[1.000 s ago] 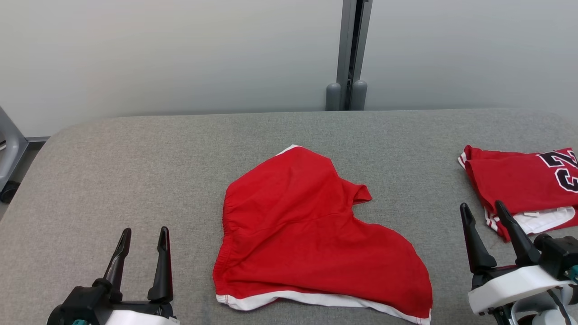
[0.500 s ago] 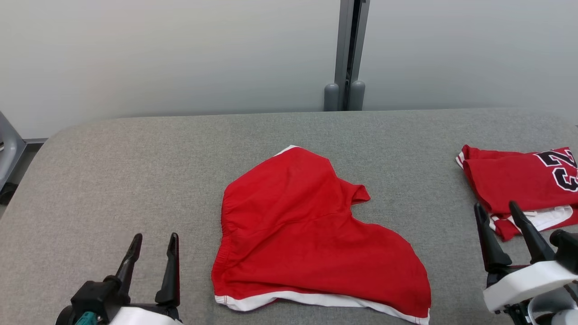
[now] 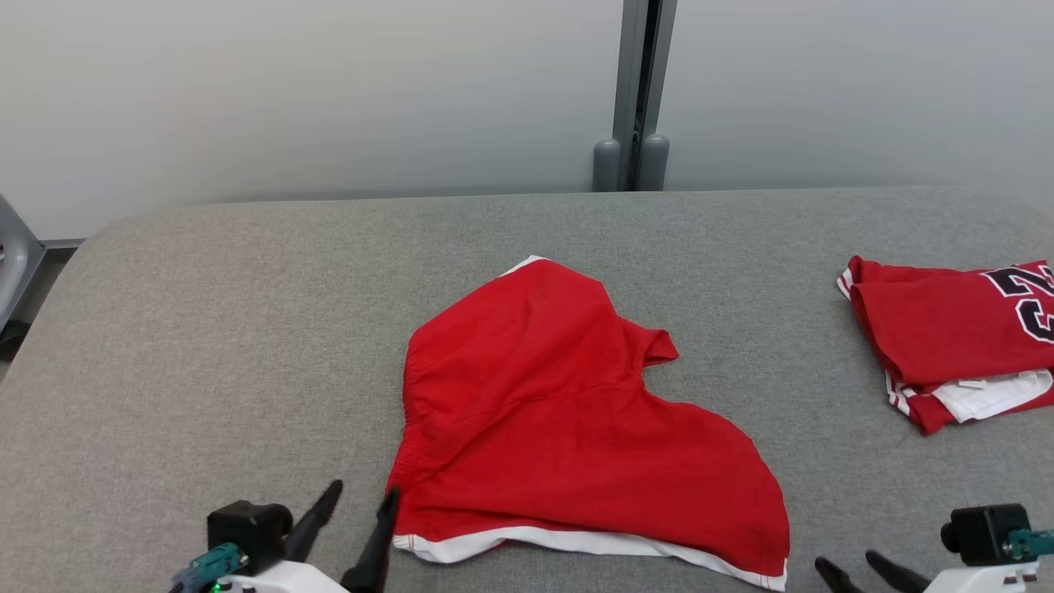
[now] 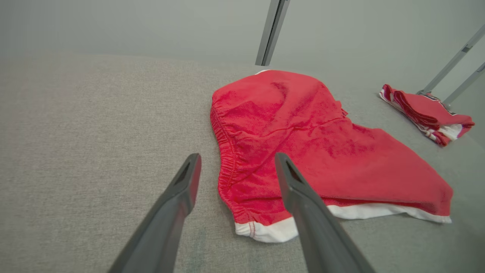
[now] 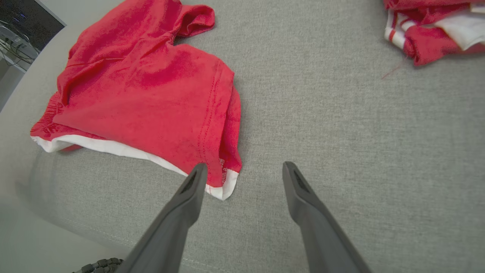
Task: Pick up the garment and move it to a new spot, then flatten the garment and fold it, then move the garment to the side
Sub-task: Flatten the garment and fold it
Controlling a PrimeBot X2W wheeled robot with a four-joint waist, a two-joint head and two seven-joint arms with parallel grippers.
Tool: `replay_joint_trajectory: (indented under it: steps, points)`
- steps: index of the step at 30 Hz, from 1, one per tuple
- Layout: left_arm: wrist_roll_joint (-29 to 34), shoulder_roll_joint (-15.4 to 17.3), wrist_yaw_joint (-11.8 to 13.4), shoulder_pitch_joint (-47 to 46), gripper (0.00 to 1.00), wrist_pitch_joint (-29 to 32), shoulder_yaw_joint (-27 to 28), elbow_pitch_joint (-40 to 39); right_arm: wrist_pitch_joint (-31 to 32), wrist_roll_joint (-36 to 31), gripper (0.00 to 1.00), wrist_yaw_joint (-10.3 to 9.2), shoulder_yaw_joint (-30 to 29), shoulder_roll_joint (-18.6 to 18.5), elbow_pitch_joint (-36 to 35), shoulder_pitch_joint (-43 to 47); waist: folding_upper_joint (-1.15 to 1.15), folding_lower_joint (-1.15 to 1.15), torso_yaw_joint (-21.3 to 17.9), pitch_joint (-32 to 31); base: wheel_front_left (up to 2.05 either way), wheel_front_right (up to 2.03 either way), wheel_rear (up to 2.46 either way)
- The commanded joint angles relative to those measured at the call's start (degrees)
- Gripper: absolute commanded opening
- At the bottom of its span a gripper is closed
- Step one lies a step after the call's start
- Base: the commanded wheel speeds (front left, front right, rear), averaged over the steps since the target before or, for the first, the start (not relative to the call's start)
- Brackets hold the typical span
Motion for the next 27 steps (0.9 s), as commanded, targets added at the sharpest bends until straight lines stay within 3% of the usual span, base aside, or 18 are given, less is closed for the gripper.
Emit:
replay_joint_trajectory:
  steps: [1,12,27]
  points:
    - [-1.3,0.1,-0.6,0.9,1.00,1.5,-0.8,-0.5,1.4,0.6,1.00,0.01,0.4,-0.4,0.7,0.9,0.00,0.00,0.1,0.3,0.00,0.00,0.00]
    - [-4.1,2.5,-1.7,-1.2,1.00,9.2,-5.6,0.6,2.3,-2.1,1.00,0.01,6.1,0.8,5.5,-3.0,0.00,0.00,0.2,2.3,0.00,0.00,0.00]
    - [-5.1,3.9,-2.0,-8.1,1.00,7.8,-9.7,12.7,-0.3,-3.7,1.00,0.01,12.0,3.2,12.1,-8.8,0.00,0.00,0.2,4.0,0.00,0.00,0.00]
